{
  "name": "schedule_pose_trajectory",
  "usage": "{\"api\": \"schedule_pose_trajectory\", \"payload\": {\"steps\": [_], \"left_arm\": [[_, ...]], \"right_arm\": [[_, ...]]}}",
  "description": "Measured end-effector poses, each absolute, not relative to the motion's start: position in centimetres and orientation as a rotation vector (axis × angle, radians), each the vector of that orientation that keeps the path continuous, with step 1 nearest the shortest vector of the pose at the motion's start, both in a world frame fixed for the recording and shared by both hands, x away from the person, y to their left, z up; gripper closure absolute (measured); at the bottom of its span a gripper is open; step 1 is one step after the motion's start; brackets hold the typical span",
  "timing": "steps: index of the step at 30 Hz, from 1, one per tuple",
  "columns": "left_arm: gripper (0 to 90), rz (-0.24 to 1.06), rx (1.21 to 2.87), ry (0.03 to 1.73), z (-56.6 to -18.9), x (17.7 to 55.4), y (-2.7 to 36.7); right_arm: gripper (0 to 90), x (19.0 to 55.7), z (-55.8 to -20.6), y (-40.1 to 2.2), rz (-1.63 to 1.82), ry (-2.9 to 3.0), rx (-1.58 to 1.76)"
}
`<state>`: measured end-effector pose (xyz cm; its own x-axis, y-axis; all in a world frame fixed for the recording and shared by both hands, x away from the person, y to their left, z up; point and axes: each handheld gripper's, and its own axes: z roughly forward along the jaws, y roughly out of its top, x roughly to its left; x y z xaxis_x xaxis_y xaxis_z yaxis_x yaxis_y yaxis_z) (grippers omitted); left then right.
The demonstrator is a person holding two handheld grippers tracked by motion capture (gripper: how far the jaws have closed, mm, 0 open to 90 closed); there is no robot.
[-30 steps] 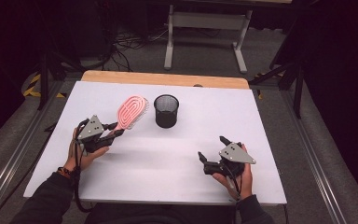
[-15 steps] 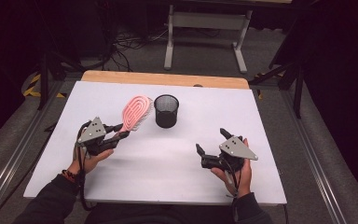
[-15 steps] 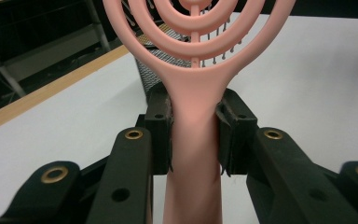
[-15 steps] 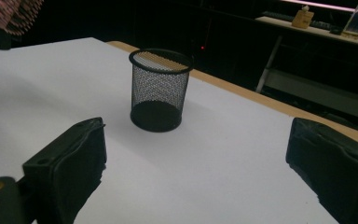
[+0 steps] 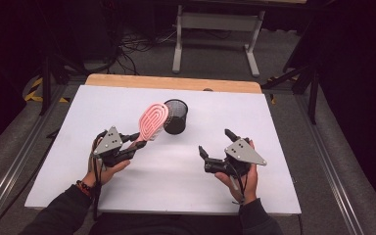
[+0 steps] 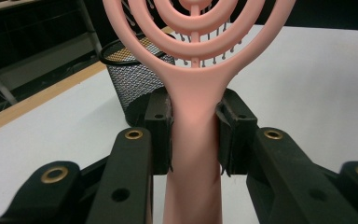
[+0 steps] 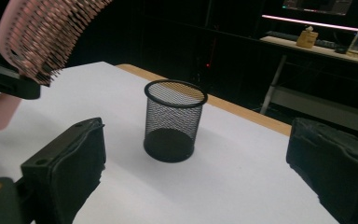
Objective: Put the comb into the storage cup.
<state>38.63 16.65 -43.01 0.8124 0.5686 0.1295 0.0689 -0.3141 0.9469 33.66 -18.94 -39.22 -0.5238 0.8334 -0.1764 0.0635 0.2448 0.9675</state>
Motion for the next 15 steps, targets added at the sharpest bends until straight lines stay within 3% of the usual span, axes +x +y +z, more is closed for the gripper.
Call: {"api": "schedule_pose_trajectory", "payload": {"steps": [15], "left_arm": [[69.6, 0.543, 1.798, 0.506, -43.9, 38.4, 14.4]], "right_arm": [[9.2, 34.3, -37.6, -15.8, 1.473, 1.823, 0.802]]}}
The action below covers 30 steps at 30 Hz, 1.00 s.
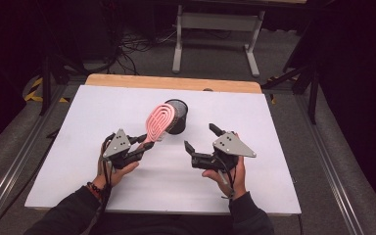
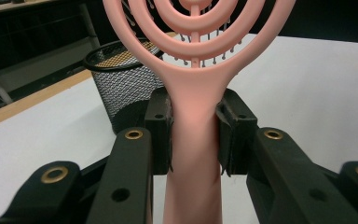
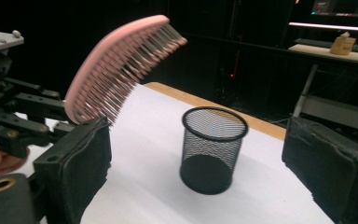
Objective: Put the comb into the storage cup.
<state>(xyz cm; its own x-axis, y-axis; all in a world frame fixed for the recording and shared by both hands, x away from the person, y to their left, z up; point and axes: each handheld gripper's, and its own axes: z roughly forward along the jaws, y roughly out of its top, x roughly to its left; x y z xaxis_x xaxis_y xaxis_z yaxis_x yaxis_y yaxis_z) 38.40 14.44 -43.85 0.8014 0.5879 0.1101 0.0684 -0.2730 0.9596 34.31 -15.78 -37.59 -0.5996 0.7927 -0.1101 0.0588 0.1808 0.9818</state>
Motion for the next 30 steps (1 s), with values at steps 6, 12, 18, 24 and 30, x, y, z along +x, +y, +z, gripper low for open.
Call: {"api": "schedule_pose_trajectory", "payload": {"steps": [6, 12, 18, 24, 30], "left_arm": [[69.6, 0.545, 1.784, 0.502, -44.2, 38.1, 13.3], [69.6, 0.56, 1.78, 0.506, -44.7, 37.8, 11.9], [69.6, 0.585, 1.775, 0.497, -45.2, 37.1, 10.8], [69.6, 0.626, 1.776, 0.453, -45.4, 36.2, 10.2], [69.6, 0.636, 1.801, 0.417, -45.6, 35.5, 9.4]], "right_arm": [[8.1, 34.6, -37.2, -14.2, 1.474, 1.904, 0.782], [5.0, 35.1, -37.0, -13.3, 1.497, 1.908, 0.821], [5.8, 35.2, -36.7, -12.9, 1.565, 1.9, 0.871], [13.3, 35.5, -37.2, -12.6, 1.564, 1.908, 0.952], [15.5, 35.7, -37.7, -12.5, 1.608, 1.922, 0.998]]}}
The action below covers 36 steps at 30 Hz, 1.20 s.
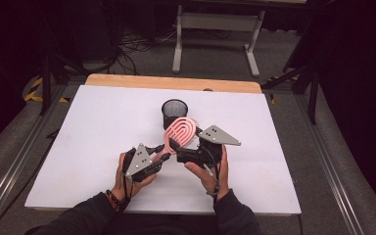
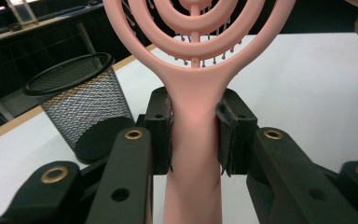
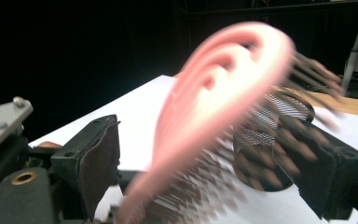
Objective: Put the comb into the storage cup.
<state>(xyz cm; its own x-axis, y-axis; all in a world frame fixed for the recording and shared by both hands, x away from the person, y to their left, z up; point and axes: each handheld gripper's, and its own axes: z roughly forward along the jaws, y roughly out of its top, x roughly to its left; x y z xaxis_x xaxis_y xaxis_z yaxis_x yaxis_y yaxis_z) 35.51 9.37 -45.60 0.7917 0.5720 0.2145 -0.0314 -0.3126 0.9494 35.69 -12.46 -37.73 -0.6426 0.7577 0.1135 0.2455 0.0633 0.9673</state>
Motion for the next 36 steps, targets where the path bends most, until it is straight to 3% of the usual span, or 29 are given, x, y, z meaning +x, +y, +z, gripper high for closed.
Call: {"api": "schedule_pose_trajectory", "payload": {"steps": [7, 17, 29, 36], "left_arm": [[69.5, 0.636, 1.819, 0.392, -45.9, 35.2, 8.6], [69.3, 0.675, 1.846, 0.397, -46.2, 34.9, 7.8], [68.2, 0.699, 1.865, 0.396, -46.3, 35.0, 7.5], [58.3, 0.693, 1.855, 0.374, -46.2, 35.0, 7.5]], "right_arm": [[21.0, 35.4, -37.8, -12.3, 1.625, 1.911, 1.007], [53.8, 35.4, -38.0, -13.2, 1.688, 1.874, 1.097], [61.5, 33.7, -37.2, -12.4, 1.727, 1.914, 0.988], [62.4, 33.4, -37.0, -12.4, 1.707, 1.913, 0.936]]}}
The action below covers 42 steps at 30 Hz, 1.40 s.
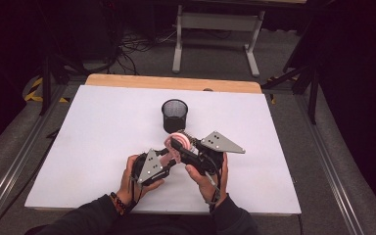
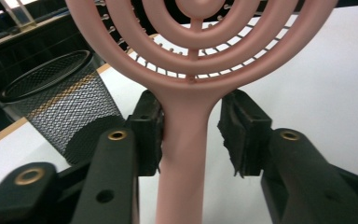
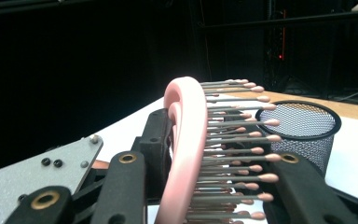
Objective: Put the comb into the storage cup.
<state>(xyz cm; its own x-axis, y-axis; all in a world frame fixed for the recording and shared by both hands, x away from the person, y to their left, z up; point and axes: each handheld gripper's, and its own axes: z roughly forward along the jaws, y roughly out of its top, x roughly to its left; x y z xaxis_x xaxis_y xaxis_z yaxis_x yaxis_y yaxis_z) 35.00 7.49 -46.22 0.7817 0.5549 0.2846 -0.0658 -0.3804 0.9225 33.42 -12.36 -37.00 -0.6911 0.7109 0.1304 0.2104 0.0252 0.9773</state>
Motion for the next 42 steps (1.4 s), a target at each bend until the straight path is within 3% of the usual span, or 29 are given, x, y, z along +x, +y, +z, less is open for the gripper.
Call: {"api": "schedule_pose_trajectory", "payload": {"steps": [19, 42], "left_arm": [[36.4, 0.644, 1.887, 0.309, -46.1, 35.2, 8.1], [24.4, 0.595, 1.87, 0.284, -45.2, 36.1, 10.6]], "right_arm": [[62.7, 33.4, -36.7, -13.6, 1.621, 1.896, 0.893], [62.7, 33.4, -36.2, -14.7, 1.561, 1.873, 0.888]]}}
